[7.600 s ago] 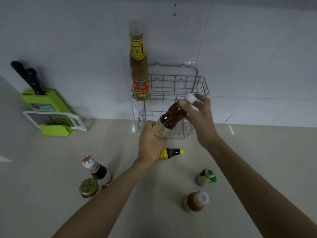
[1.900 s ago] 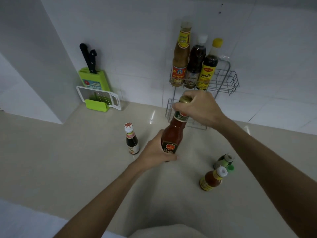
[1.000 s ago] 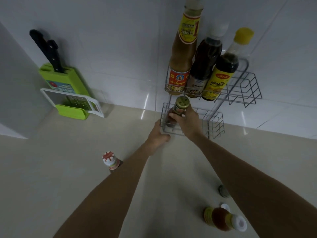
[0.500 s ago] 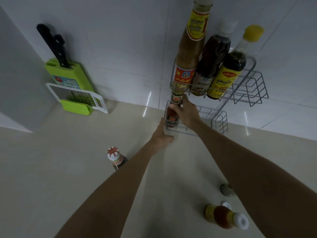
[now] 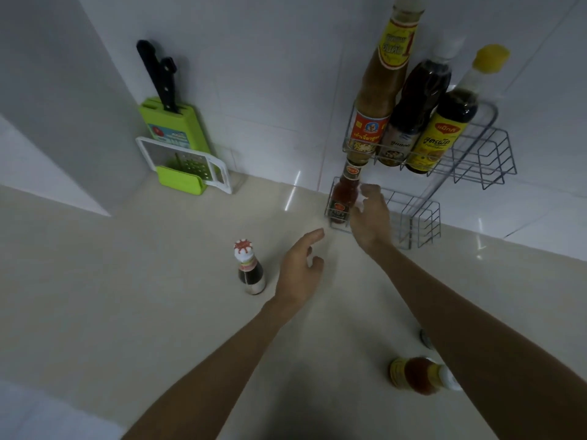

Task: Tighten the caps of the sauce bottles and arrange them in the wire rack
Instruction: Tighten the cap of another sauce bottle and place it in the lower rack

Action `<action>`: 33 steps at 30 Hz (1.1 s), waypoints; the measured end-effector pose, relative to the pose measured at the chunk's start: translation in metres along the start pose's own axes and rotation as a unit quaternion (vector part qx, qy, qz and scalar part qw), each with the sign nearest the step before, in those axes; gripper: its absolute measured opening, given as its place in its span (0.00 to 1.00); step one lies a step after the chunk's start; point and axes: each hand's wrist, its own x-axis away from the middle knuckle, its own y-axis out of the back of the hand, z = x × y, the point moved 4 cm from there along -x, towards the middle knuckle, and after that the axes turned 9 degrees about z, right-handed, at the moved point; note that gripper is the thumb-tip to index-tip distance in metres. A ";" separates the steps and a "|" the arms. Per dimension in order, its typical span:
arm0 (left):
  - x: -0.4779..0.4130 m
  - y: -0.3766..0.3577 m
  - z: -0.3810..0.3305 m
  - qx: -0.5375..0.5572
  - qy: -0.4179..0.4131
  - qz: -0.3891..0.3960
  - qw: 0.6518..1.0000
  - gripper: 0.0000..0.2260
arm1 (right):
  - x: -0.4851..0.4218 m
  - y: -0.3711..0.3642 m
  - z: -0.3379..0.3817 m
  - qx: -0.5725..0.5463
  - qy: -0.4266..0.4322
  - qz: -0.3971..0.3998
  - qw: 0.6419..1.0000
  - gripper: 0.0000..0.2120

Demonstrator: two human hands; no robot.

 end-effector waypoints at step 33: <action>0.068 0.060 -0.011 0.143 0.098 0.293 0.940 0.07 | 0.113 -0.007 0.124 0.422 0.460 0.150 0.767 0.19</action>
